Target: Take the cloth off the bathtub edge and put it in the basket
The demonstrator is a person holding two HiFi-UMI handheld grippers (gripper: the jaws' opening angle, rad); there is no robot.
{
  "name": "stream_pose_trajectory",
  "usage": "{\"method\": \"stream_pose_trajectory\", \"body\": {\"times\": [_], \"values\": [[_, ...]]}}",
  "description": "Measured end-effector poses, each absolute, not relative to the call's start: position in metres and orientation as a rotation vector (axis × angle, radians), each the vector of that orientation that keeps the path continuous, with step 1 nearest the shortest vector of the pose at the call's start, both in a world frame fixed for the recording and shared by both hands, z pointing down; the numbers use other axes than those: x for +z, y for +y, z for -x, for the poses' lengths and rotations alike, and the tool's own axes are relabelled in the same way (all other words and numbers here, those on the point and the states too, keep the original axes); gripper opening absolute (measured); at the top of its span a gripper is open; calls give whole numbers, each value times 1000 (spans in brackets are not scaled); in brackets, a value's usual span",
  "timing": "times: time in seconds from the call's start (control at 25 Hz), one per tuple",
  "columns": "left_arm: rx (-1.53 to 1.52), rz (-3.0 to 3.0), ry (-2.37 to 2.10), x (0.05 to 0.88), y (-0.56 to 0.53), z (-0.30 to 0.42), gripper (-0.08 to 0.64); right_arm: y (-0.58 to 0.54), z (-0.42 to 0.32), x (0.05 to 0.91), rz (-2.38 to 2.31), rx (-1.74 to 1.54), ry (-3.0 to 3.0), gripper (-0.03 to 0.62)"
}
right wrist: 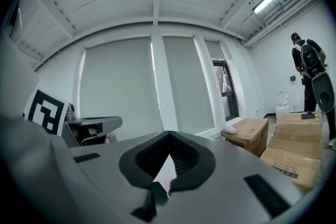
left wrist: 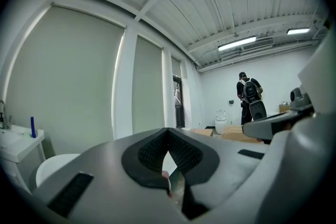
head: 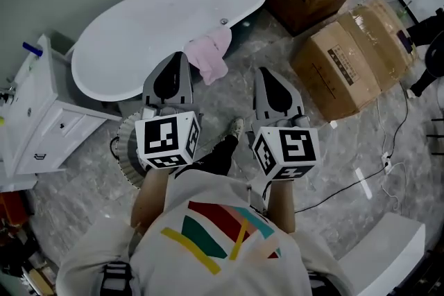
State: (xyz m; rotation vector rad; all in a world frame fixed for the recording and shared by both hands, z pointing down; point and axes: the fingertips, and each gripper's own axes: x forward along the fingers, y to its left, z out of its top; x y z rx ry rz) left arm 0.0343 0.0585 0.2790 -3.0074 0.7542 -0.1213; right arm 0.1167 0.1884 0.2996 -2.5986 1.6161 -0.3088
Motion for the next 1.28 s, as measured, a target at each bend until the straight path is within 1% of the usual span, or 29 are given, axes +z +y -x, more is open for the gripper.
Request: {"method": "stream_pose_trajectory", "body": {"times": [0.16,0.4,0.68,0.92,1.28], "values": [[-154,3023,822,290,15,-81,17,140,-154,317,2567,-420,1705,9],[-124,3032,937,298,-48,-144,18,77,-222,336,2549,-518,1744,9],[-176,3038,987,318,-104,-201,17,19,-271,357,2470,-634,1848,9],[-229,3084,1012,340,-126,-222,17,-1,-296,368,2490,-689,1849,9],[-197,3066,1102,339,-133,-217,17,-8,-301,360,2502,-643,1959,9]]}}
